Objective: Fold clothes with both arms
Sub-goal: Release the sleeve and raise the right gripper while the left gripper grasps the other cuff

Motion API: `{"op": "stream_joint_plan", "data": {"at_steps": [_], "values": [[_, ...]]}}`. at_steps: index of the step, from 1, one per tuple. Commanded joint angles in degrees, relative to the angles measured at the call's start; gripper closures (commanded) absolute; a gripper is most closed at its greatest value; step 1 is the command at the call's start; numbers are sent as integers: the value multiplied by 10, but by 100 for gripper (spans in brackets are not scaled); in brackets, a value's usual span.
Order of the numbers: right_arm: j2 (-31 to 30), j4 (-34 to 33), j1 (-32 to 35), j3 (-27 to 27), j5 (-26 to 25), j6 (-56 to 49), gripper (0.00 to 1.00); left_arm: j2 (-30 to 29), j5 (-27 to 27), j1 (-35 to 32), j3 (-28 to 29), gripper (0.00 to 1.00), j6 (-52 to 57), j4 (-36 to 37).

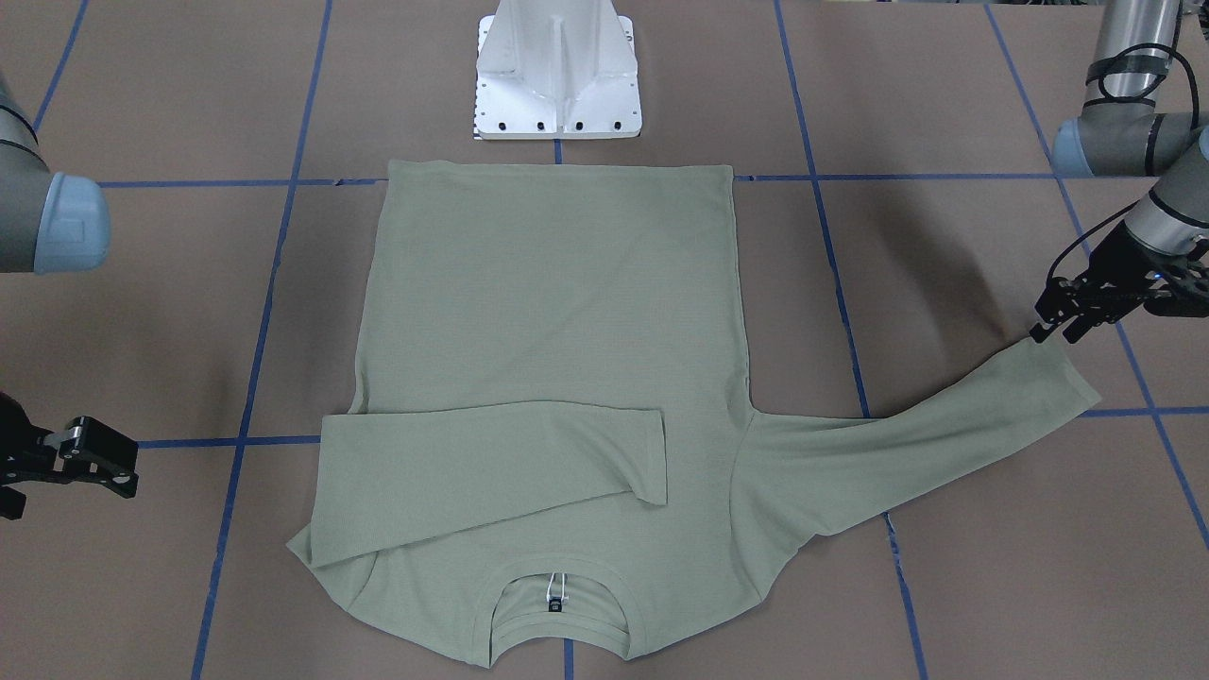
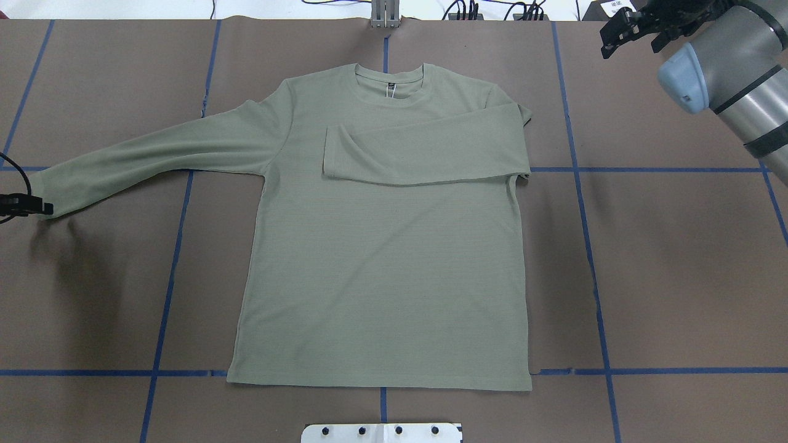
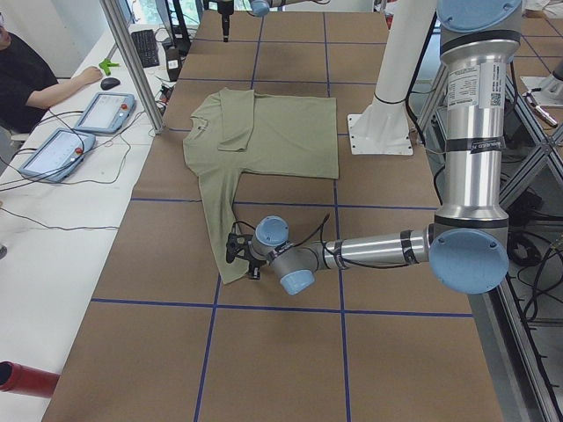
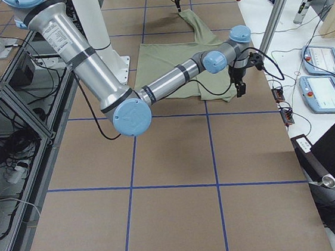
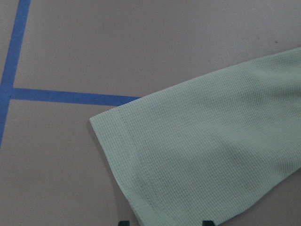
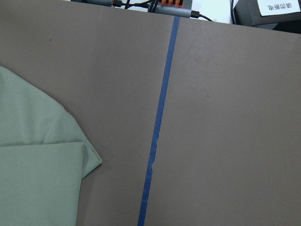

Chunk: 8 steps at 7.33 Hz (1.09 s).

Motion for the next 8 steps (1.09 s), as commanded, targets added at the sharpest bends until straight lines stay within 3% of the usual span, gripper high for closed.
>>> {"op": "stream_joint_plan", "data": {"at_steps": [1, 2, 3, 4, 5, 7, 8], "values": [[-1, 0, 0, 1, -1, 0, 0, -1, 1, 7, 6, 39, 0, -1], [-1, 0, 1, 1, -1, 0, 0, -2, 1, 9, 6, 39, 0, -1], [-6, 0, 0, 8, -1, 0, 0, -2, 3, 9, 6, 49, 0, -1], [-9, 0, 0, 15, -1, 0, 0, -2, 3, 9, 7, 68, 0, -1], [-9, 0, 0, 16, -2, 0, 0, -2, 4, 9, 7, 99, 0, -1], [-9, 0, 0, 16, -2, 0, 0, -3, 1, 9, -3, 100, 7, -3], [-9, 0, 0, 16, -2, 0, 0, -4, 0, 9, -36, 100, 7, 0]]}}
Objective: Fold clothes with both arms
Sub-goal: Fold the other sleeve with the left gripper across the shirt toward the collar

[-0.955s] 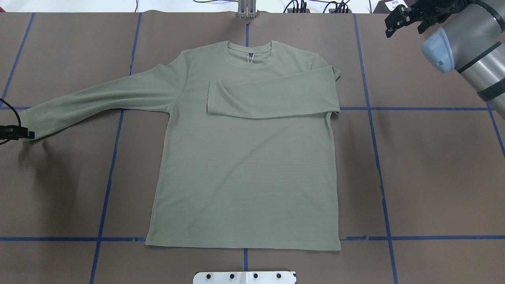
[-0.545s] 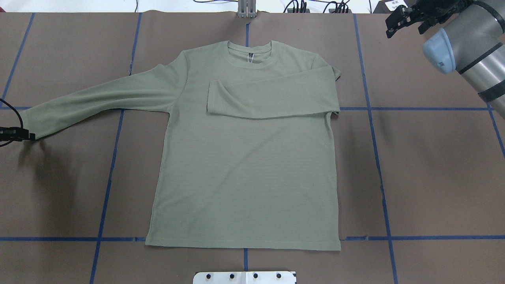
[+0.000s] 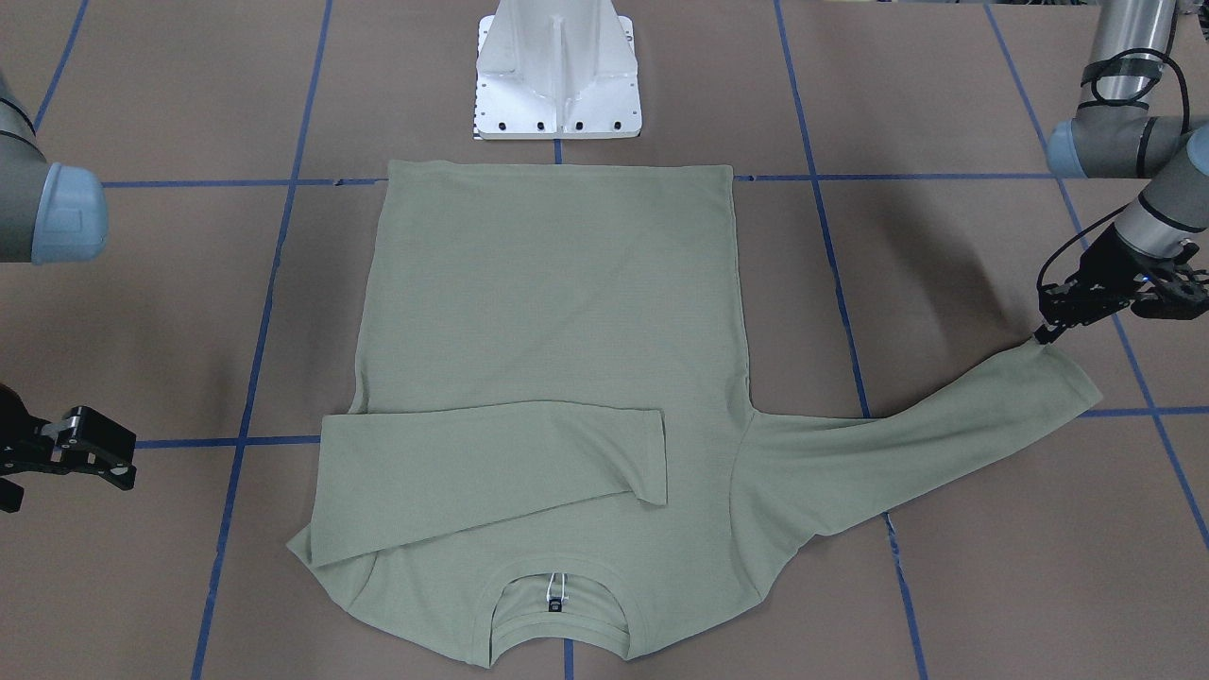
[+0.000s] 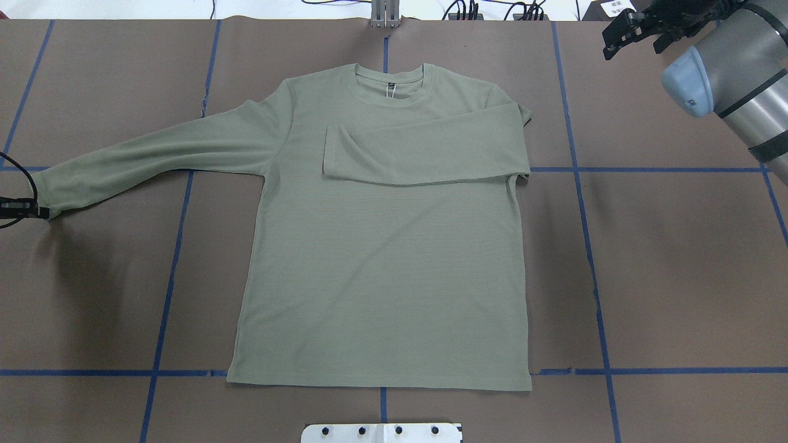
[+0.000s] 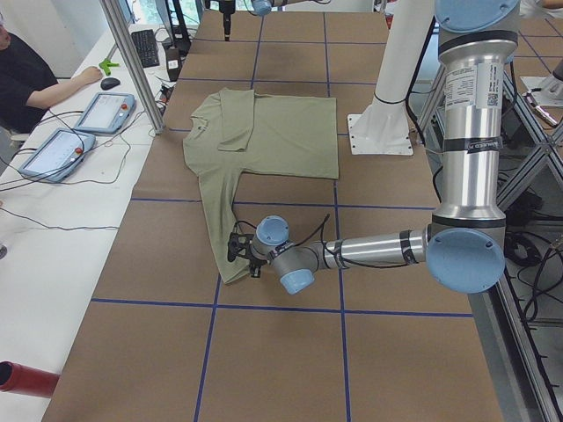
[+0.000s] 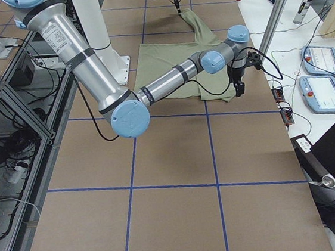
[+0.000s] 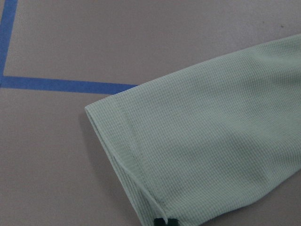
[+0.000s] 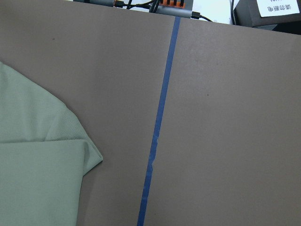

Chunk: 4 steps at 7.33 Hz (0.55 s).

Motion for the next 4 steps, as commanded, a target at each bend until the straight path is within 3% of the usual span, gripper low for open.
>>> {"op": "stream_joint_plan", "data": {"at_steps": [1, 3, 4], "values": [[0, 0, 0, 0, 0, 0, 0, -4, -3, -2, -74, 100, 2, 7], [-1, 0, 0, 1, 0, 1, 0, -38, -7, -2, -147, 100, -3, 28], [-1, 0, 1, 2, 0, 1, 0, -89, -18, -2, -172, 100, -10, 98]]}}
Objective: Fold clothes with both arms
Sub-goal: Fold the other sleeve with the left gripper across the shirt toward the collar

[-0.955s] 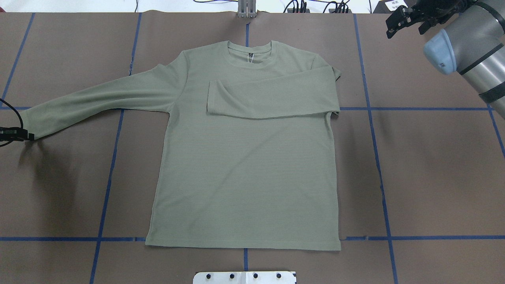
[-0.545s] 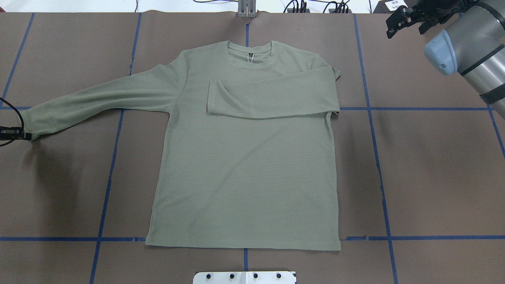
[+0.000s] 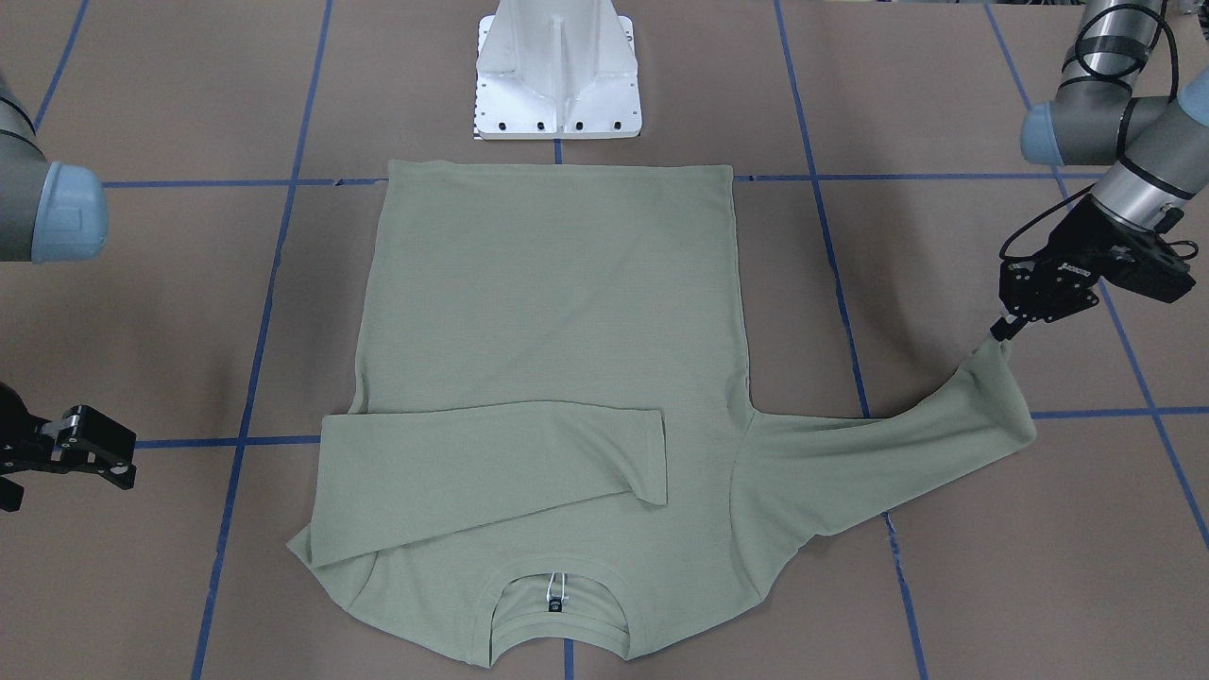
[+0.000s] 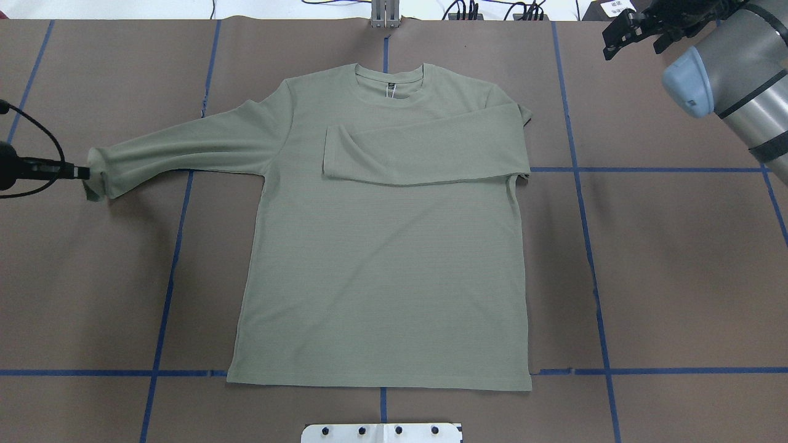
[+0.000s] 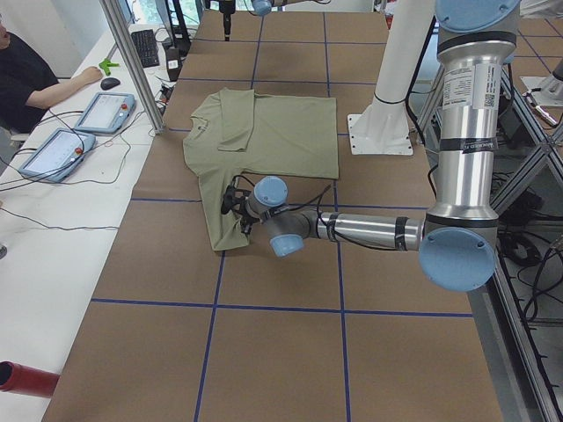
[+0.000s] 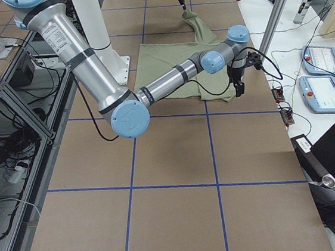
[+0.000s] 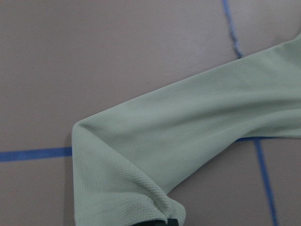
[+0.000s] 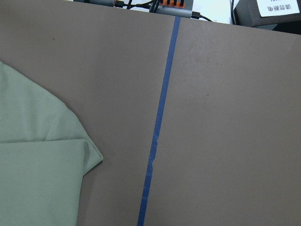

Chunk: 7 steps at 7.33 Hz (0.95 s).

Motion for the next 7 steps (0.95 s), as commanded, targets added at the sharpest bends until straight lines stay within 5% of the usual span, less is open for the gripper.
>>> {"op": "stream_joint_plan", "data": {"at_steps": [1, 3, 7], "values": [[0, 0, 2, 4, 0, 0, 0, -118, -9, 2, -51, 100, -48, 146], [0, 0, 2, 6, 0, 2, 0, -277, -4, 34, -44, 100, -131, 290], [-3, -1, 3, 8, 2, 2, 0, -489, 103, 142, 91, 100, -278, 305]]}}
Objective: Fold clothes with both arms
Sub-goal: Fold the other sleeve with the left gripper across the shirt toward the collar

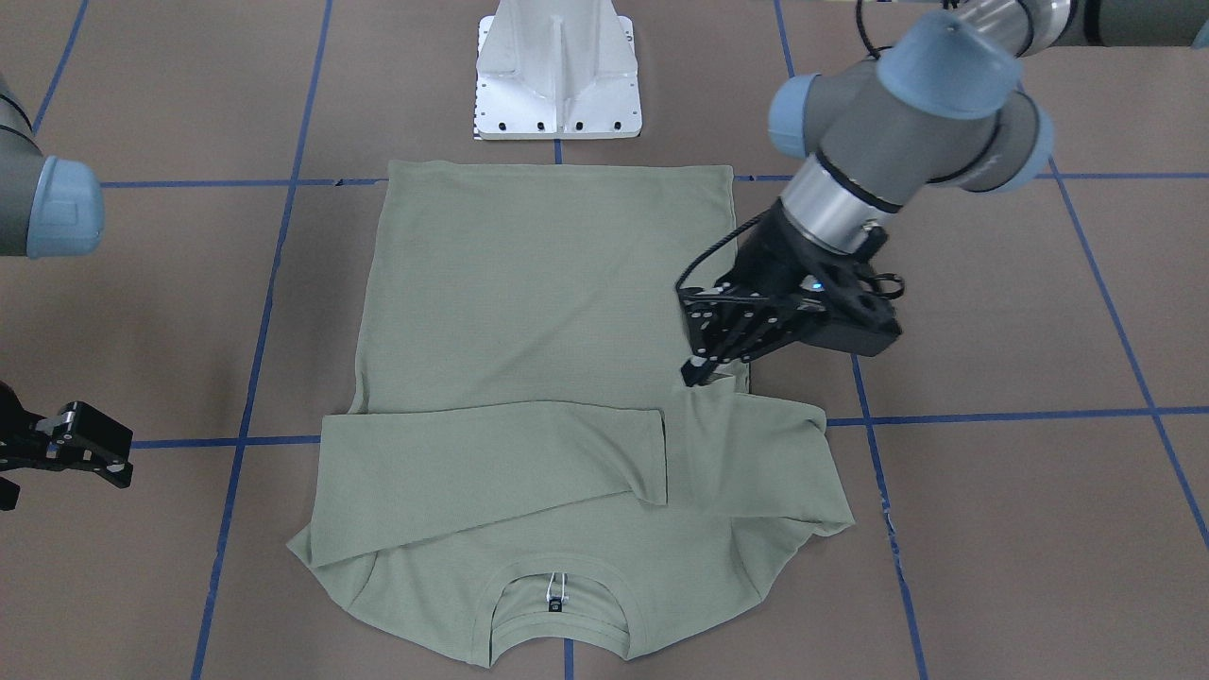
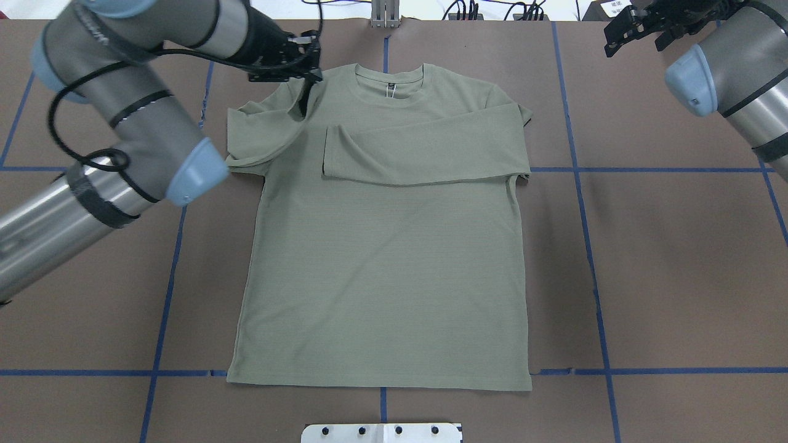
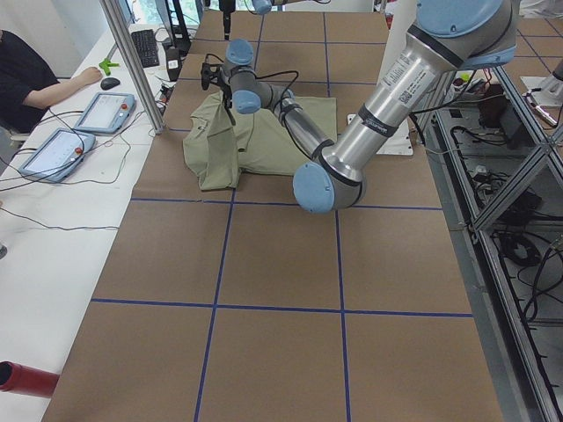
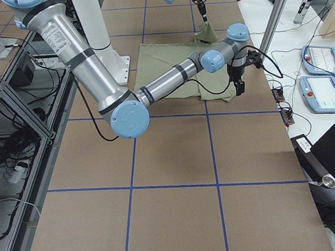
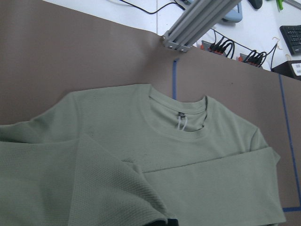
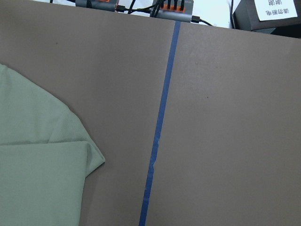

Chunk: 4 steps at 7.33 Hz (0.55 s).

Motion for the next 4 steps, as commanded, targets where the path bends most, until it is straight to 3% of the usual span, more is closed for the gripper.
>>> {"op": "stream_joint_plan", "data": {"at_steps": [1, 2, 4], "values": [[-2, 0, 1, 0, 0, 0, 0, -93, 66, 63, 94, 100, -39, -7], [-2, 0, 1, 0, 1, -1, 0, -119, 96, 93, 132, 100, -39, -11], [-2, 0, 1, 0, 0, 0, 0, -161, 124, 134, 228, 100, -39, -95]]}}
